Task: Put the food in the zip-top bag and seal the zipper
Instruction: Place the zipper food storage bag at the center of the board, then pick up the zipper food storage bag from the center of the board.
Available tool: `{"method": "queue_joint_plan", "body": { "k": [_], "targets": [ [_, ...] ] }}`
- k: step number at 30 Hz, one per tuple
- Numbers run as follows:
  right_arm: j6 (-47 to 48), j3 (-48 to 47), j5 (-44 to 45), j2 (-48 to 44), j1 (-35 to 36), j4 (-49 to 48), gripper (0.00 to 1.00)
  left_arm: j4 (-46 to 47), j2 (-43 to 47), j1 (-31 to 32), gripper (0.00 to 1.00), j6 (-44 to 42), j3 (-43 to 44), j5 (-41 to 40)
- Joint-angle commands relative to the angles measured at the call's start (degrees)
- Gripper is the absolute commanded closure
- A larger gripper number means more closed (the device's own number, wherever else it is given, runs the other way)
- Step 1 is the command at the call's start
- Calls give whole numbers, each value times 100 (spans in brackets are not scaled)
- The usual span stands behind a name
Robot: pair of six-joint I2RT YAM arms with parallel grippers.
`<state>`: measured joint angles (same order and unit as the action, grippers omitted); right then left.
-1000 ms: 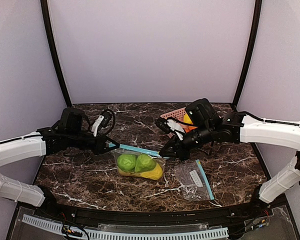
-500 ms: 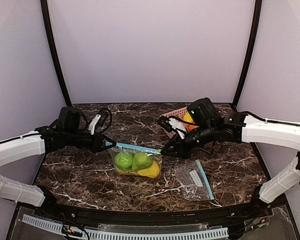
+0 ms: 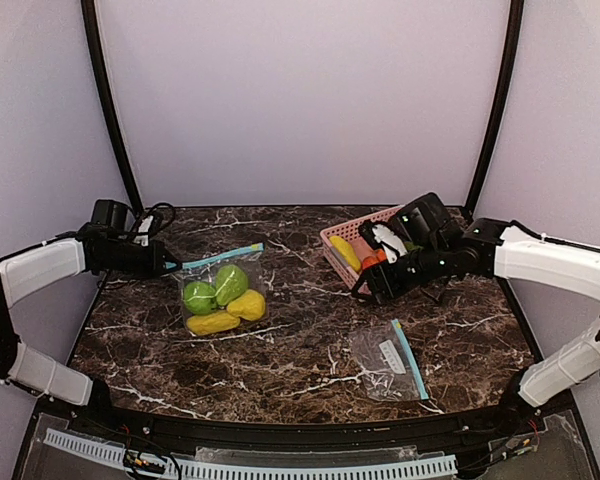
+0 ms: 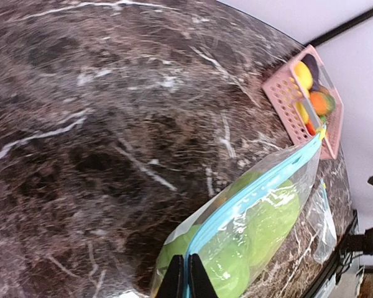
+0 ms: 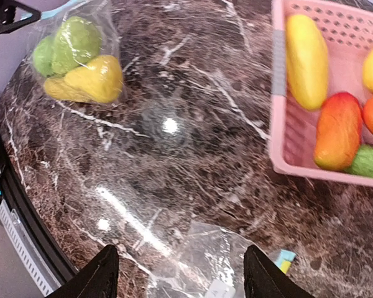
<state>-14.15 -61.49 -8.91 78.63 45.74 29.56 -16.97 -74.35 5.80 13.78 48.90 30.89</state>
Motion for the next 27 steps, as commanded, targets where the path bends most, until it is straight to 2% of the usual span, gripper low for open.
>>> {"method": "queue_joint_plan", "body": {
  "k": [1,3,5,6,7,8,11,13,16,19,25,27],
  "targets": [
    [-778,668,126,-480,-605,233,34,-377,-245,-730,98,38,100,15],
    [-949,1067,78,-609,-810,224,34,-496,-326,-871,92,-77,151,-369],
    [-1086,1365,95,-678,-935,200,34,-758,-378,-888,80,-207,288,-654],
    [-1151,1508,113,-701,-969,175,34,-818,-374,-892,66,-274,309,-725],
    [-1201,1630,129,-712,-989,147,34,-881,-318,-893,58,-286,299,-903],
    [-1255,1747,134,-714,-1002,108,34,-888,-261,-900,42,-294,284,-1012],
    [-1342,2033,-40,-685,-1001,-159,32,-896,137,-884,22,-305,156,-1571],
    [-1361,2173,-236,-622,-998,-390,27,-889,422,-878,15,-317,76,-1841],
    [-1389,2261,-347,-444,-990,-615,26,-892,764,-795,12,-394,20,-2064],
    [-1367,2229,-317,-197,-948,-675,26,-952,1061,-657,11,-560,102,-1944],
    [-1359,2105,160,204,-695,-688,26,-998,1029,332,11,-783,868,-1845],
    [-1392,2031,355,332,-583,-666,29,-968,819,601,11,-783,1227,-1772]
  ]
}}
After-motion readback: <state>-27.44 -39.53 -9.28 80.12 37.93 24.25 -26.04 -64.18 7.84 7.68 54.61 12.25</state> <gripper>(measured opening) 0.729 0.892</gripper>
